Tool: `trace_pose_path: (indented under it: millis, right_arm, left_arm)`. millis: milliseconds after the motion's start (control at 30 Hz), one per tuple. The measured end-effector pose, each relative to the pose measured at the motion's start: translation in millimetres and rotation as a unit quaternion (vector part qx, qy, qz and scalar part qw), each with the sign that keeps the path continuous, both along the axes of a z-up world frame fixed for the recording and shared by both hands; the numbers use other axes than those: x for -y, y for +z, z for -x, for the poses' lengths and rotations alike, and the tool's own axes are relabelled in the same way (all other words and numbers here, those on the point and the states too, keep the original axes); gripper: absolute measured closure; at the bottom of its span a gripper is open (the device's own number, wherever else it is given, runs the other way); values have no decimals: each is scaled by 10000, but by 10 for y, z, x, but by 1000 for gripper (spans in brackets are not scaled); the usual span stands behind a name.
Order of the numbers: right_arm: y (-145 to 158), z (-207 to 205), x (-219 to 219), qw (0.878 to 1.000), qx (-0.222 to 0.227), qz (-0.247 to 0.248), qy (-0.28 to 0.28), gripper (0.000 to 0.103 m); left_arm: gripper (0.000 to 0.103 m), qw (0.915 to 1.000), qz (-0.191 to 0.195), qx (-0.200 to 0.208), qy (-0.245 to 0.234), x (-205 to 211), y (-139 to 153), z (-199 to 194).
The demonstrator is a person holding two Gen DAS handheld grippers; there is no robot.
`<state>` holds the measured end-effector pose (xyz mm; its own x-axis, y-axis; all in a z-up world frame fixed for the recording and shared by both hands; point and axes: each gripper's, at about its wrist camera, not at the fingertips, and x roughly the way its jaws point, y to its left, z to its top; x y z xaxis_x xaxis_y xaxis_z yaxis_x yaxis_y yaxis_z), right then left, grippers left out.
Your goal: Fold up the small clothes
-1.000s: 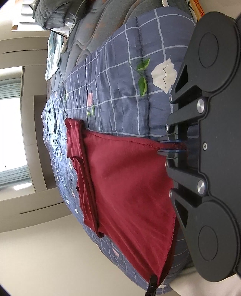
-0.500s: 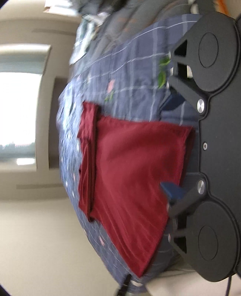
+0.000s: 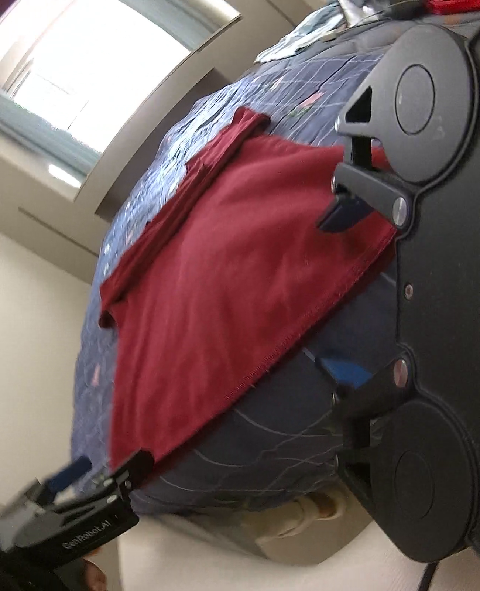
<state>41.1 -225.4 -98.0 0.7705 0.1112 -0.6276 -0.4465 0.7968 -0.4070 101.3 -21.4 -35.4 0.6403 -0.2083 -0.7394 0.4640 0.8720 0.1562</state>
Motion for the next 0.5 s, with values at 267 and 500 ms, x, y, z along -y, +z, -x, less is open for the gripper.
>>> trace_pose_path:
  millis: [267, 500]
  right_arm:
    - [29, -17, -11, 9993, -36, -190, 328, 81]
    - [415, -256, 139, 9928, -219, -1174, 14, 98]
  left_arm:
    - [0, 9962, -214, 141, -830, 376, -175, 68]
    - [0, 9930, -330, 364, -1071, 615, -303, 95]
